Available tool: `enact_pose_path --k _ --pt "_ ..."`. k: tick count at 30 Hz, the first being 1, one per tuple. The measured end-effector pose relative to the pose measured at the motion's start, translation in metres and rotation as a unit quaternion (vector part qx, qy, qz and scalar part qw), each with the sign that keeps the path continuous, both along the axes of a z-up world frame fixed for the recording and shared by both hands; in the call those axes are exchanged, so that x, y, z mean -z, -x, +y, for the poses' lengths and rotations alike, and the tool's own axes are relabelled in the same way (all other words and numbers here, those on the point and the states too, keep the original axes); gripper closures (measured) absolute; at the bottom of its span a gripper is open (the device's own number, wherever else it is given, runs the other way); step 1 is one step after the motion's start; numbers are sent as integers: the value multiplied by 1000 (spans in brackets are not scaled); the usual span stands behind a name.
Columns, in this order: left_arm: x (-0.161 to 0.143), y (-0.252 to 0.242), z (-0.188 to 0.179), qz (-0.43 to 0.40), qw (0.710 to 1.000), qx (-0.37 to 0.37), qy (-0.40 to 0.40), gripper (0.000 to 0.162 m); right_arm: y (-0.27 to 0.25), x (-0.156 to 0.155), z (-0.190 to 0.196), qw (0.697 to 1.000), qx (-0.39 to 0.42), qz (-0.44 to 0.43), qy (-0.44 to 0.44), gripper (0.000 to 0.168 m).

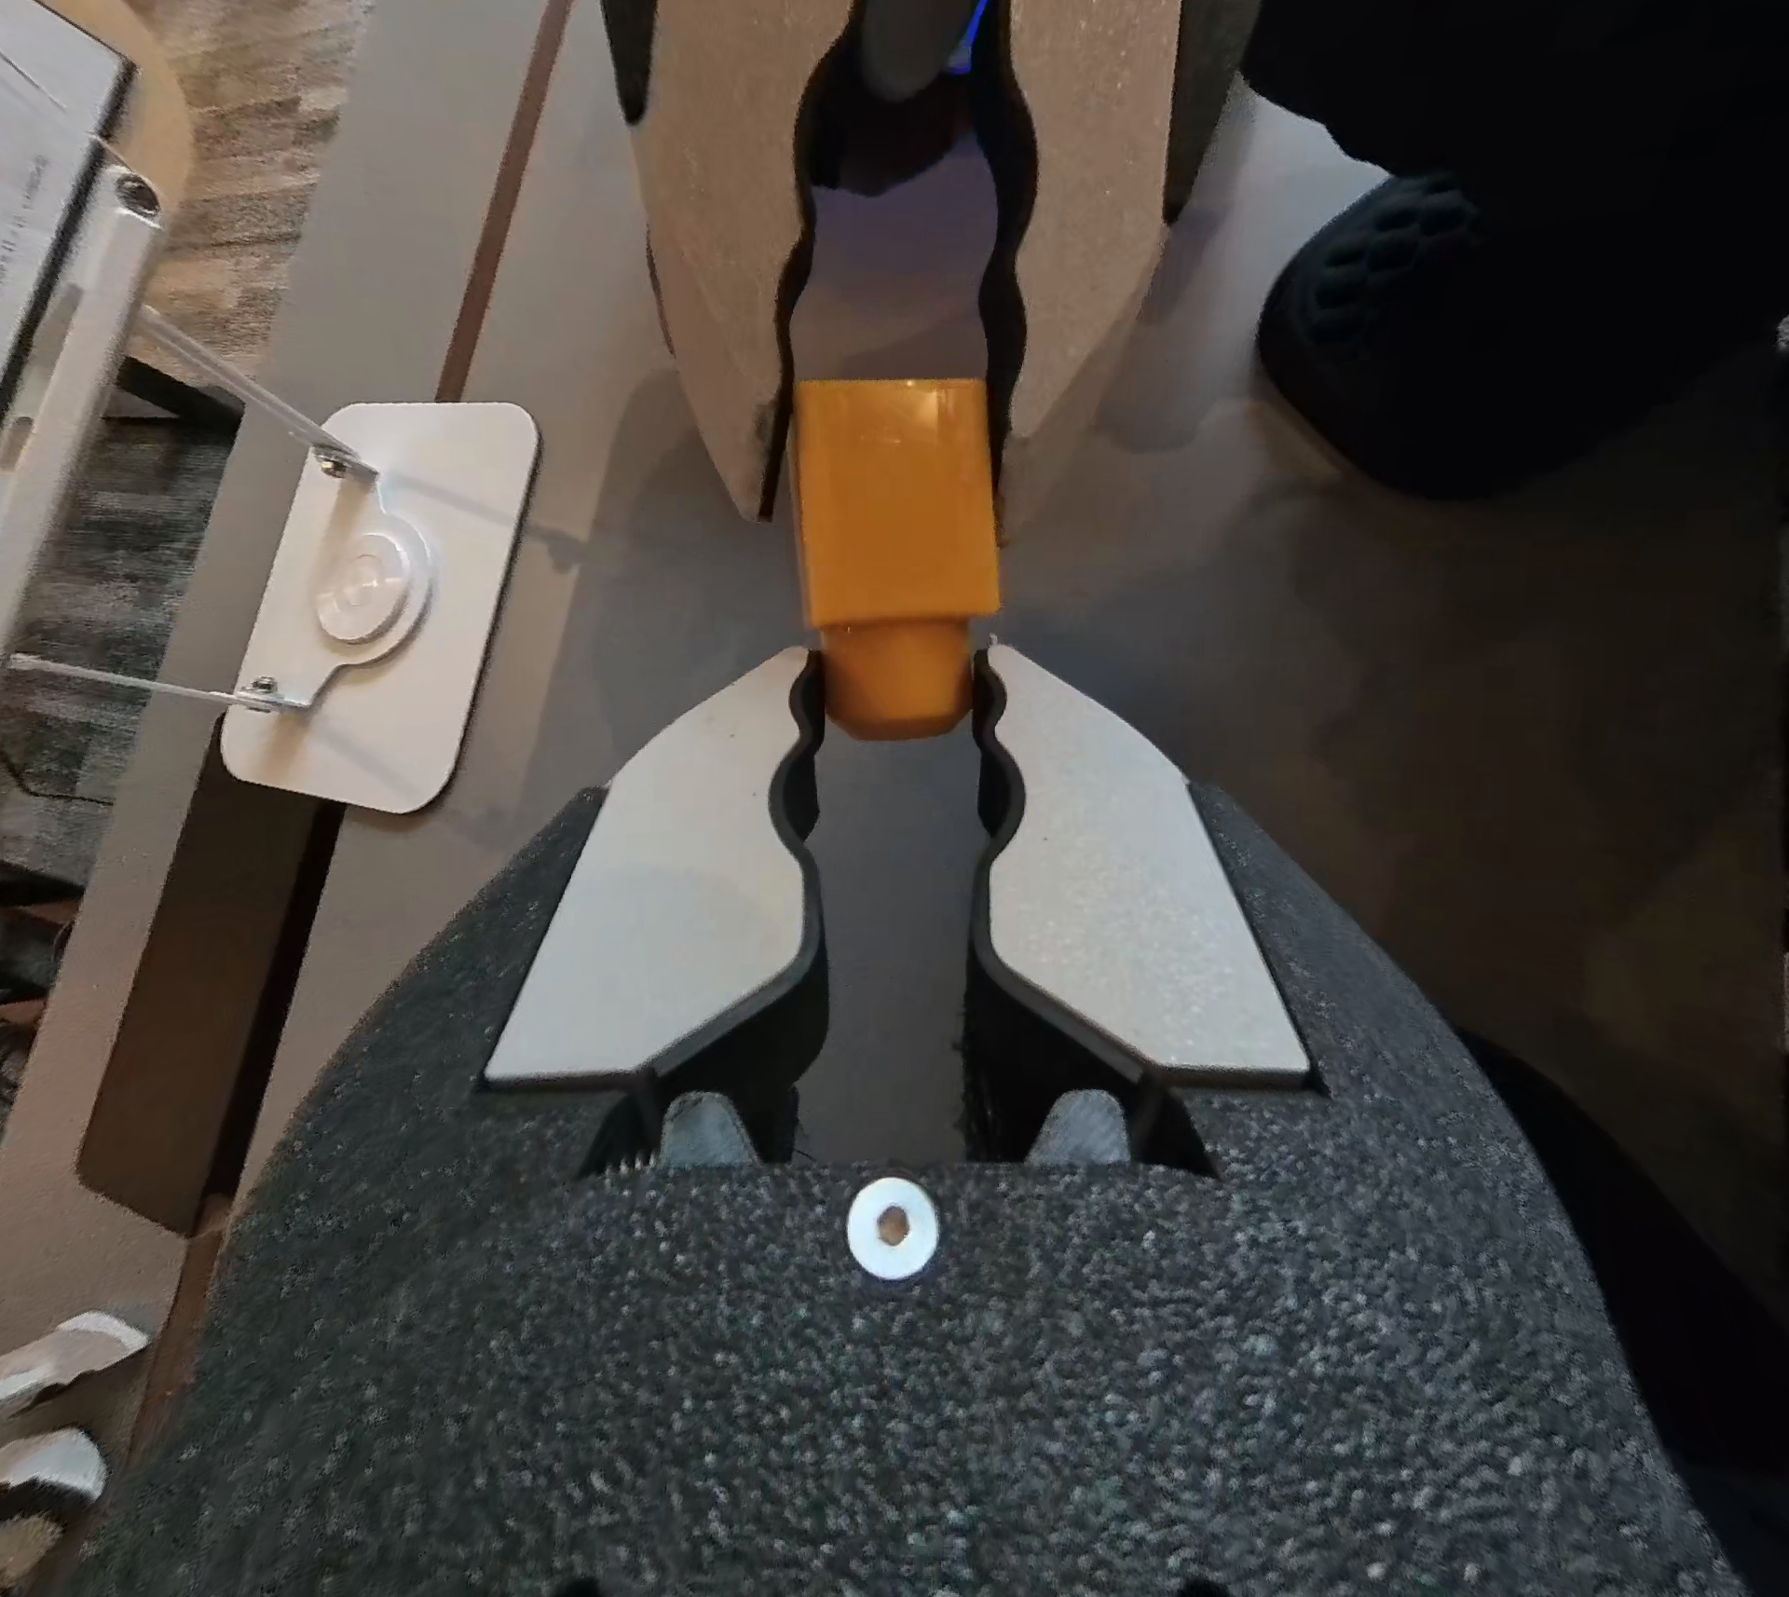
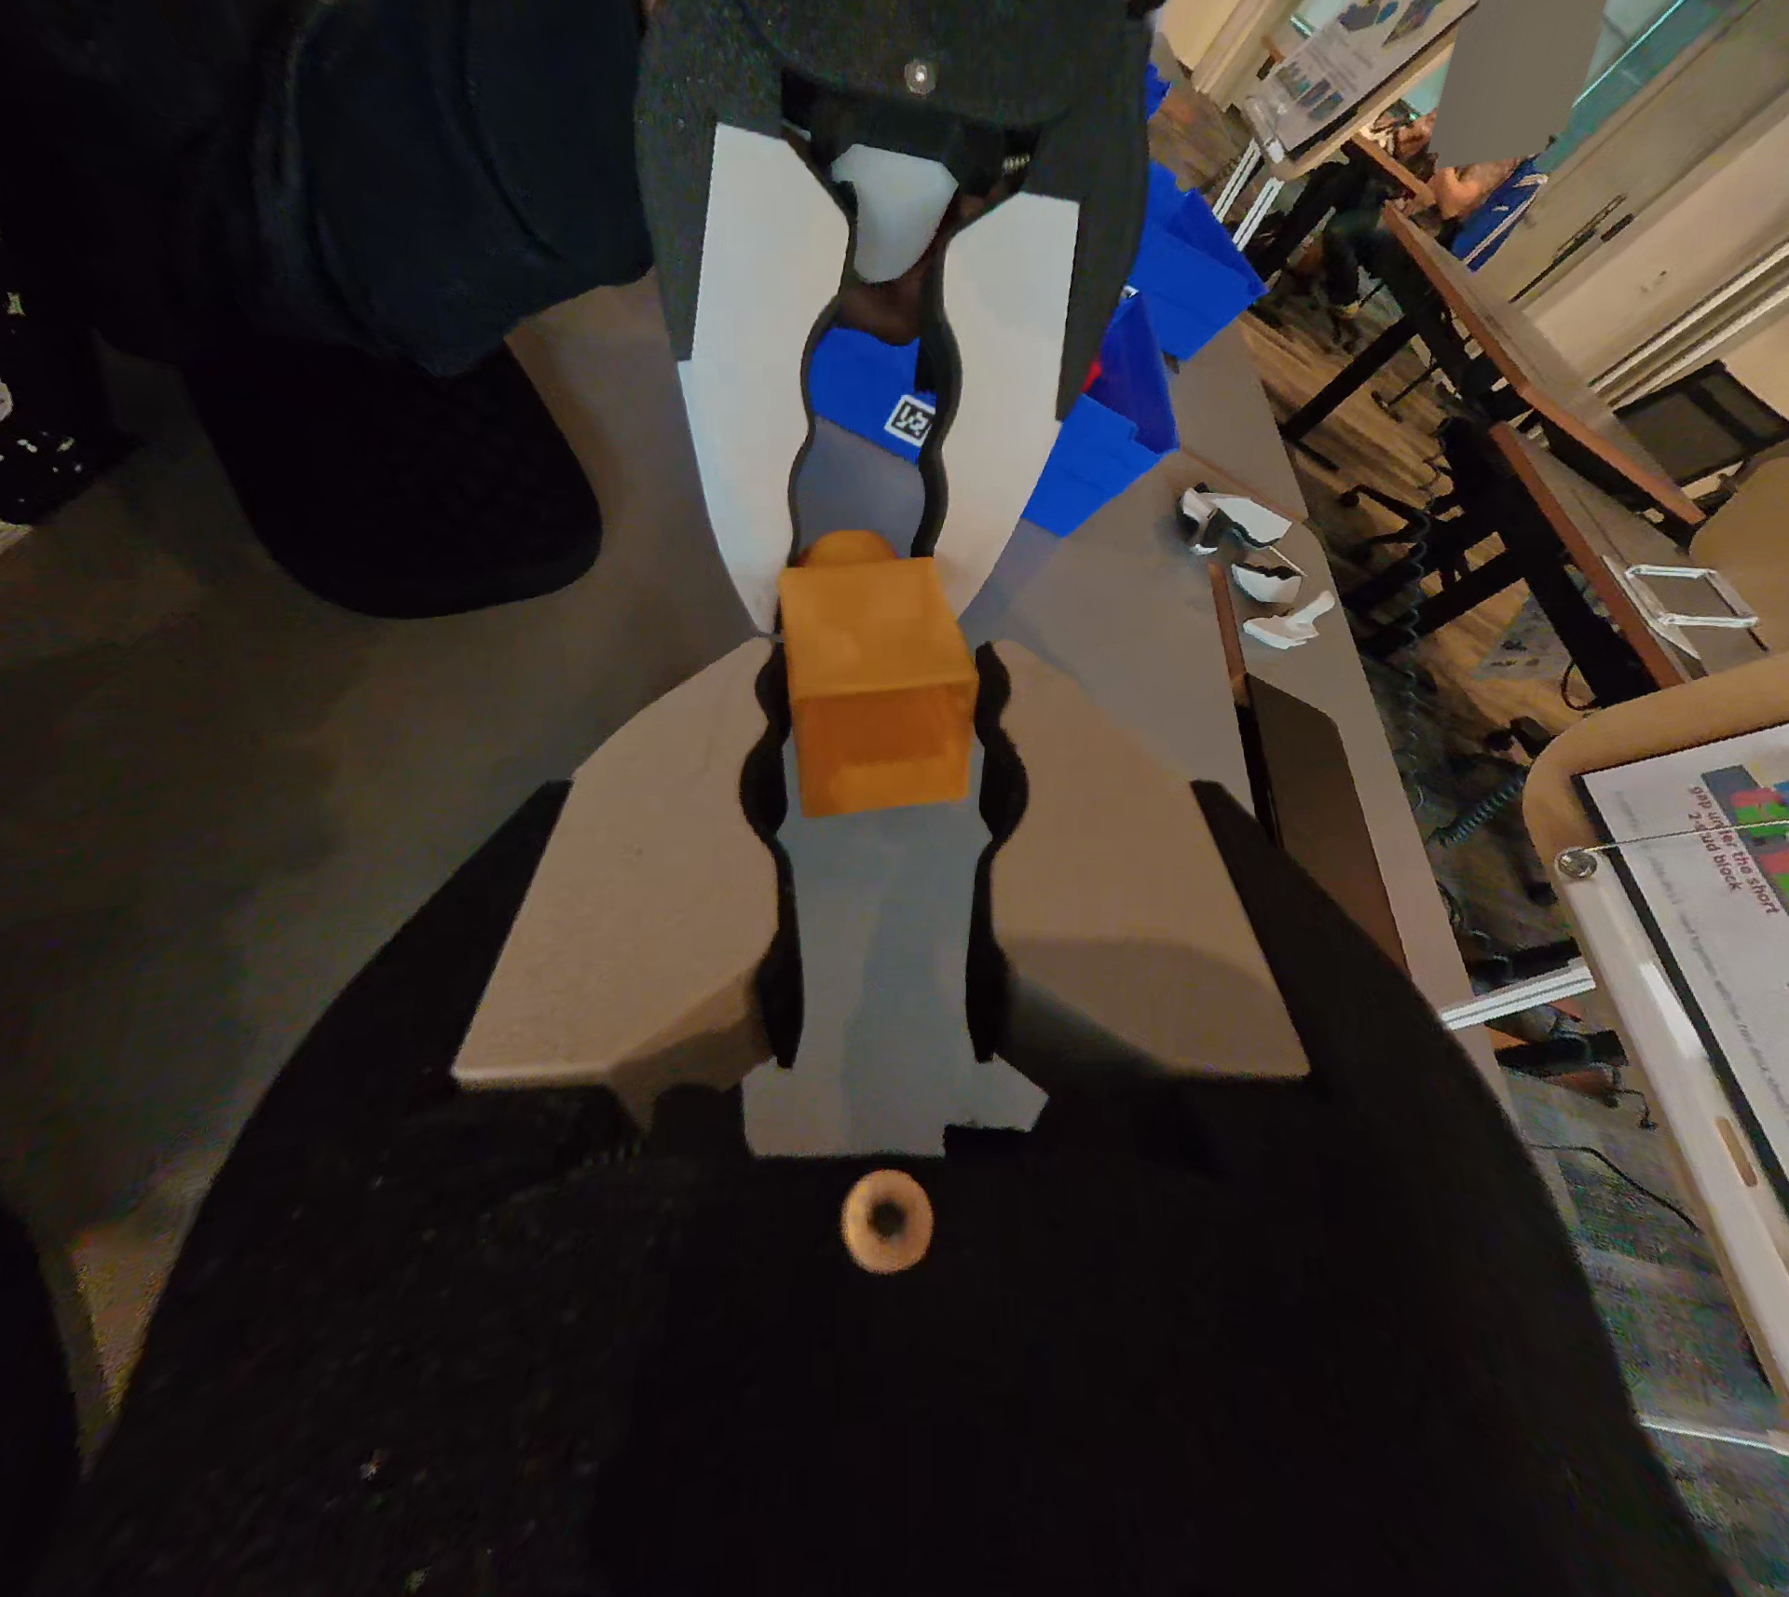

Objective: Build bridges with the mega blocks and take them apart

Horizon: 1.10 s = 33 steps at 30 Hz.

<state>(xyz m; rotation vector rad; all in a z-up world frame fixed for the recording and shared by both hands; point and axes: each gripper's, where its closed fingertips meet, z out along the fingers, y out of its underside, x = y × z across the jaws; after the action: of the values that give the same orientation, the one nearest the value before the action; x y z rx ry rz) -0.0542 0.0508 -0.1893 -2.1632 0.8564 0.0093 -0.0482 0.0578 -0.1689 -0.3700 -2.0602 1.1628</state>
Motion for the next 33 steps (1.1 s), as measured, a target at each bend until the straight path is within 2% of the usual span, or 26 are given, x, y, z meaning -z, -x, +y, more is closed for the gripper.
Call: enact_pose_path --k 3,6,9,11,14,17,23,28,31,33 --pt "-12 5 7 -7 999 -20 -38 131 3 -10 5 999 12 18 34 132" --pt "-41 10 20 -60 990 -42 -123 117 4 -41 12 988 16 65 139 132" --pt "-76 2 25 -161 962 -11 -221 103 0 -74 19 962 7 104 253 132" --pt "-97 -6 25 -237 932 19 -273 104 -2 -88 20 945 -2 116 305 132" --pt "-111 -13 24 -319 899 44 -297 106 -4 -98 16 930 -18 116 349 132" --pt "-108 -15 26 -344 892 53 -287 108 -8 -108 14 912 -40 118 391 132" --pt "-116 -16 21 -360 878 65 -308 127 -4 -105 12 906 -45 103 408 132" --pt "-112 -14 20 -344 886 69 -301 128 -2 -99 11 911 -47 91 400 132" --pt "-100 -10 19 -309 910 63 -268 128 1 -83 11 934 -31 51 353 132" --pt "-85 -5 19 -267 935 49 -228 128 3 -68 15 958 2 32 286 125"
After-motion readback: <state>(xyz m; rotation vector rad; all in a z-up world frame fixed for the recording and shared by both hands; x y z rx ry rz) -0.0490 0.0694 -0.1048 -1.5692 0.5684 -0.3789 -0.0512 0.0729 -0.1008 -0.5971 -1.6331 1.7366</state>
